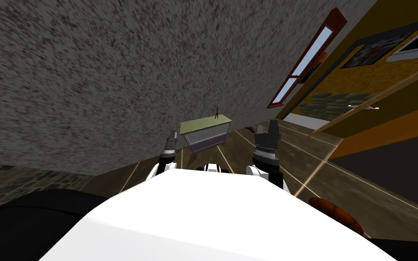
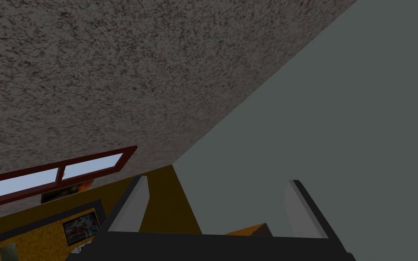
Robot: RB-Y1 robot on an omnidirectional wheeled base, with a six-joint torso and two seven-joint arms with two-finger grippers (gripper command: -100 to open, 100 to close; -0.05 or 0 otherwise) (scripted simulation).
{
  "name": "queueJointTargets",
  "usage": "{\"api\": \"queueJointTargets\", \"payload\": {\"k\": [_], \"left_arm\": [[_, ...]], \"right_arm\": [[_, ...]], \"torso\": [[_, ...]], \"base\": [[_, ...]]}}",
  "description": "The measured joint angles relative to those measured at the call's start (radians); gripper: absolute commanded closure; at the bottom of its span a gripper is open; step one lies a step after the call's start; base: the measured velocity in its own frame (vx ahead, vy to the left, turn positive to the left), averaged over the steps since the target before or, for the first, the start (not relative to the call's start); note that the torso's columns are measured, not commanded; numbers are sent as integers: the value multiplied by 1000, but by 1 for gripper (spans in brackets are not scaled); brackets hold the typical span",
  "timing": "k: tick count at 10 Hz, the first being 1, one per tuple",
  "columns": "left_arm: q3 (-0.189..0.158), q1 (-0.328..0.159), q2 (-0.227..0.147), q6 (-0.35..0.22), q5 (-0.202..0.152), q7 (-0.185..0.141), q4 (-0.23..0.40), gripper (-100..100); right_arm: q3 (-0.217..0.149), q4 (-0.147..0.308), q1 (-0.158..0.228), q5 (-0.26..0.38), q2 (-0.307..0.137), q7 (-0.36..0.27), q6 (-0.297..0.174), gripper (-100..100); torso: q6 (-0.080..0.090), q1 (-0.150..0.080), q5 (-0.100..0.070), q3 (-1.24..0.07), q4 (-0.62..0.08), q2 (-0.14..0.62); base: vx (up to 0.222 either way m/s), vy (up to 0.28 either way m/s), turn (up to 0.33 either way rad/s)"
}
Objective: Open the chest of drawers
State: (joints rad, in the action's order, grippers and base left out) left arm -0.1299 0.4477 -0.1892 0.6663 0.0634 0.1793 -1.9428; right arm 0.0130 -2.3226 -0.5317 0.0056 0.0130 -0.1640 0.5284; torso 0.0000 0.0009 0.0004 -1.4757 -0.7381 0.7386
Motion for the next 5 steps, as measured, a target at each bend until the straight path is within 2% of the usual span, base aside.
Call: {"api": "queueJointTargets", "payload": {"k": [5], "left_arm": [[-19,-21,-8,82,-7,4,145,-100]], "right_arm": [[0,0,0,0,0,0,0,0]], "torso": [[0,-1,-1,-1,0,-2]], "base": [[122,-82,21]]}}
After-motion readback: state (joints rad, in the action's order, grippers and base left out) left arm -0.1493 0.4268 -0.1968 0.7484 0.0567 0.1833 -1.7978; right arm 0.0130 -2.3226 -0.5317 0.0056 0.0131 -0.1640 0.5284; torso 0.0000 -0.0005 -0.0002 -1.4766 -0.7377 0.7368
